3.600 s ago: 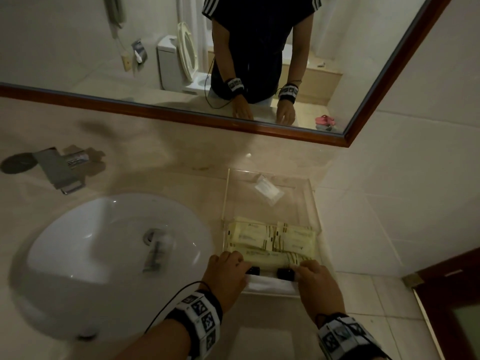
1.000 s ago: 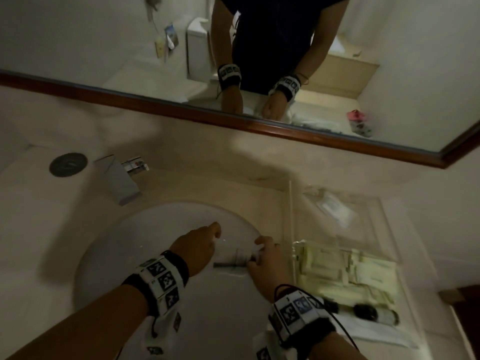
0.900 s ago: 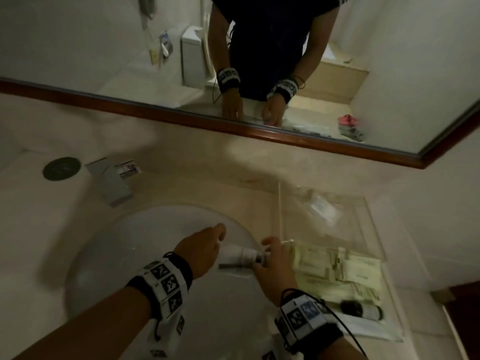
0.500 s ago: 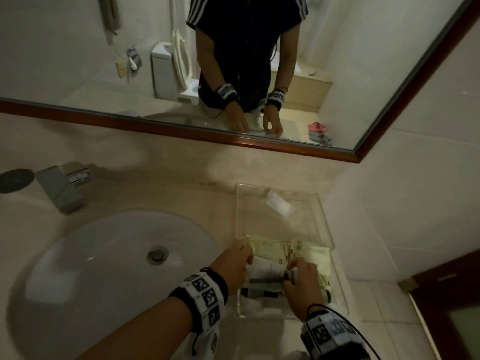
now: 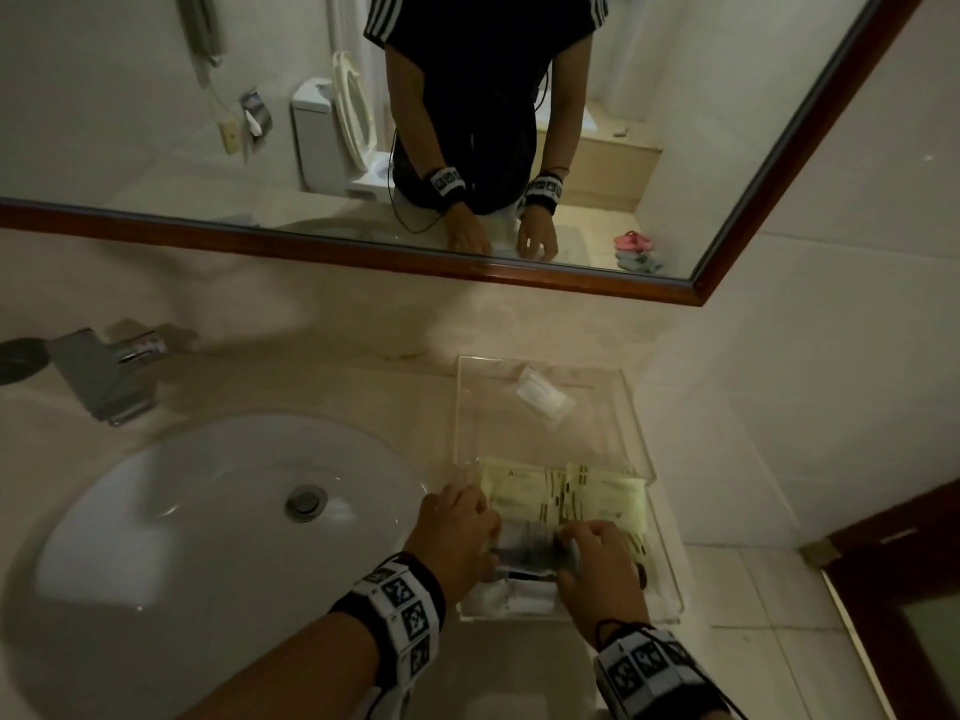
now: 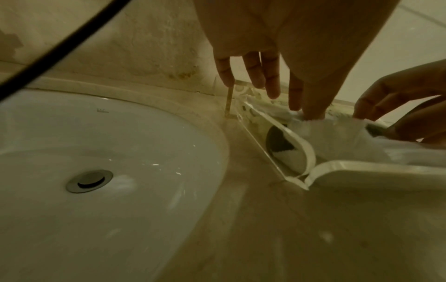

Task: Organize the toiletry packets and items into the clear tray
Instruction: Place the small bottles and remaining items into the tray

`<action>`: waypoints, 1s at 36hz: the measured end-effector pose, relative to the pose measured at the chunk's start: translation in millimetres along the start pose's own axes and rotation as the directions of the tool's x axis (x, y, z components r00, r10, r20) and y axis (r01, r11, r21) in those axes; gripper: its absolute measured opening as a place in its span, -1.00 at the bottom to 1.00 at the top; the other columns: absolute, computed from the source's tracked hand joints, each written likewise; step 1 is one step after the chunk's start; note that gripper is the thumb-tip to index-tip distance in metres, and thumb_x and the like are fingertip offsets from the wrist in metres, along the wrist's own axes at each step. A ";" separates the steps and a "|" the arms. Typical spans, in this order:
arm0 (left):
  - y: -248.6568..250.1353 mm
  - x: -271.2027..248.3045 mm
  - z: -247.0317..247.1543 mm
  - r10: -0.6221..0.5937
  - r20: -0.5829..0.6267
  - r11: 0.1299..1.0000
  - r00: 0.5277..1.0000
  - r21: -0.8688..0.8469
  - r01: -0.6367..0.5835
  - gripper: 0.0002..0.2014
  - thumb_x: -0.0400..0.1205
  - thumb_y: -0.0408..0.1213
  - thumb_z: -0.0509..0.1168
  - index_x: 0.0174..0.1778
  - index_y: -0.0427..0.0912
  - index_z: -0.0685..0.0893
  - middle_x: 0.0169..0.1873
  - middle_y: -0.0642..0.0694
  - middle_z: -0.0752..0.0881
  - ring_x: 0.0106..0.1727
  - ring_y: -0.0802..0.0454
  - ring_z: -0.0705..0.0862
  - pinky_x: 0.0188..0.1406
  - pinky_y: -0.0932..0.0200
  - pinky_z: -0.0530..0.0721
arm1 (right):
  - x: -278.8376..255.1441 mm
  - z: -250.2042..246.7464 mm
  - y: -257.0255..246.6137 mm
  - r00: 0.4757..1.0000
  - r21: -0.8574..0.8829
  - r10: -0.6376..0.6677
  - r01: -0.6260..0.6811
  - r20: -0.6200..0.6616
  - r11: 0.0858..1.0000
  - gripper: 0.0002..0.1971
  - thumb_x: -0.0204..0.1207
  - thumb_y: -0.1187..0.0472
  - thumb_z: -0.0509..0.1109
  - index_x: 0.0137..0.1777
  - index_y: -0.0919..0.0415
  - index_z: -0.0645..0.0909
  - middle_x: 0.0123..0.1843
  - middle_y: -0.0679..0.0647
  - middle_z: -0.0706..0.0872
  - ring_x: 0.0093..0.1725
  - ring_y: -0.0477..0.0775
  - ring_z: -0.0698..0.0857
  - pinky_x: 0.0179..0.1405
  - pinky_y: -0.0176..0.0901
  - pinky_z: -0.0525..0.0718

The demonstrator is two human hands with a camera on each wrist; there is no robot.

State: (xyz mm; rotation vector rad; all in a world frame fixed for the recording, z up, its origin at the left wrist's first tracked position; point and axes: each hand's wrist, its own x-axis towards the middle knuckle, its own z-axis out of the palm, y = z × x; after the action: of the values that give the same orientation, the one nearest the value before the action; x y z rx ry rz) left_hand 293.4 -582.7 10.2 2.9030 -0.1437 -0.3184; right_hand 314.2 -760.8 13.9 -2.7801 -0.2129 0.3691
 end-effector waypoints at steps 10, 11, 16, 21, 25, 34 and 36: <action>-1.6 8.7 8.7 -0.040 0.034 0.999 0.999 0.025 0.039 -0.73 0.66 -0.13 0.15 0.27 0.00 0.53 0.32 -0.04 0.50 0.39 -0.11 0.42 0.41 -0.07 0.29 | 15.9 7.2 -2.7 0.999 0.028 -0.037 0.038 -0.020 0.999 -0.69 0.45 0.41 0.29 0.16 0.18 0.60 0.23 0.12 0.48 0.19 0.12 0.58 0.31 -0.25 0.48; -1.3 10.0 9.3 -0.044 0.039 0.999 0.998 0.031 0.043 -0.73 0.66 -0.14 0.15 0.26 -0.01 0.54 0.31 -0.04 0.51 0.39 -0.11 0.42 0.41 -0.08 0.29 | 16.5 8.0 -2.4 0.999 0.025 -0.040 0.041 -0.016 0.999 -0.69 0.44 0.42 0.28 0.16 0.17 0.60 0.23 0.12 0.47 0.19 0.12 0.58 0.31 -0.25 0.49; -0.8 12.3 13.1 -0.039 0.044 0.996 0.998 0.076 0.035 -0.76 0.67 -0.16 0.13 0.23 -0.01 0.55 0.29 -0.06 0.53 0.38 -0.13 0.43 0.37 -0.09 0.30 | 15.6 10.4 -2.8 0.998 -0.024 -0.055 0.055 -0.023 0.998 -0.83 0.43 0.36 0.32 -0.05 0.15 0.67 0.11 0.07 0.48 0.07 0.12 0.60 0.13 -0.20 0.58; -1.0 12.9 13.4 -0.031 0.047 0.991 0.998 0.135 0.024 -0.78 0.69 -0.15 0.13 0.22 -0.04 0.52 0.28 -0.09 0.53 0.36 -0.17 0.45 0.38 -0.12 0.30 | 17.2 10.3 2.2 0.997 -0.013 -0.069 0.070 0.015 0.997 -0.83 0.48 0.24 0.35 0.01 0.11 0.72 0.23 0.05 0.49 0.18 0.09 0.59 0.25 -0.22 0.54; 1.6 15.9 9.4 -0.029 0.065 0.989 0.997 0.147 0.020 -0.78 0.68 -0.17 0.15 0.23 -0.07 0.51 0.28 -0.12 0.52 0.35 -0.18 0.44 0.36 -0.11 0.35 | 16.8 3.0 3.3 0.996 -0.014 -0.046 0.048 0.079 0.999 -0.79 0.53 0.13 0.32 0.08 0.02 0.73 0.31 0.02 0.47 0.27 0.07 0.55 0.34 -0.19 0.51; -9.3 39.7 -27.5 0.059 -0.063 0.994 0.996 0.101 -0.052 -0.71 0.64 -0.05 0.14 0.25 -0.01 0.50 0.25 -0.05 0.51 0.29 -0.13 0.45 0.24 -0.06 0.40 | 39.9 -25.6 8.3 0.999 0.074 -0.017 0.021 -0.046 0.997 -0.83 0.52 0.11 0.36 0.03 0.10 0.70 0.26 0.00 0.49 0.21 0.02 0.58 0.22 -0.19 0.54; -13.3 51.6 -38.6 0.051 -0.097 0.994 0.994 0.099 -0.041 -0.70 0.64 -0.05 0.14 0.27 0.00 0.49 0.26 -0.05 0.52 0.30 -0.12 0.46 0.25 -0.06 0.42 | 52.6 -32.8 9.5 0.997 0.088 0.011 -0.005 -0.070 0.996 -0.83 0.52 0.12 0.35 0.06 0.09 0.68 0.28 0.03 0.48 0.21 0.04 0.58 0.22 -0.17 0.54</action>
State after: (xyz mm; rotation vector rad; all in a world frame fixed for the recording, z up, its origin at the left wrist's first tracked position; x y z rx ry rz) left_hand 353.2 -568.1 33.6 2.9985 -0.2156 -0.1629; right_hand 374.4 -769.6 28.6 -2.7029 -0.1653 0.2750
